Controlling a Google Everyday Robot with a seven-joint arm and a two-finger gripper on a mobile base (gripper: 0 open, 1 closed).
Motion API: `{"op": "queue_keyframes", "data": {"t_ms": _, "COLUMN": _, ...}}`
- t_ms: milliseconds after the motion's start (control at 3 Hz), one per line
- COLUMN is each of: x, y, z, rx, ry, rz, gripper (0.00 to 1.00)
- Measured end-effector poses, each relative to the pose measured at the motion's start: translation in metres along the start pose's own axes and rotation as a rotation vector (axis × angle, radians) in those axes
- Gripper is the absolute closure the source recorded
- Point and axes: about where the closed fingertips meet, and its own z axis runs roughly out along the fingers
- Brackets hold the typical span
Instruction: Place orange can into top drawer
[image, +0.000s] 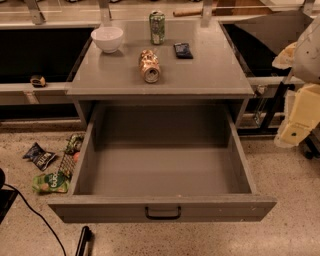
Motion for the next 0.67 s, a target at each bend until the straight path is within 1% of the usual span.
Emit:
{"op": "queue_keyframes", "data": {"t_ms": 333, "x": 0.000, "y": 0.000, "z": 0.000, "rx": 0.000, "ry": 0.000, "rz": 0.000, "gripper": 0.00}}
{"op": "queue_keyframes", "data": {"t_ms": 667, "x": -0.025, "y": -0.036, "z": 0.006, "rx": 0.017, "ry": -0.041, "rz": 0.038, "gripper": 0.00}}
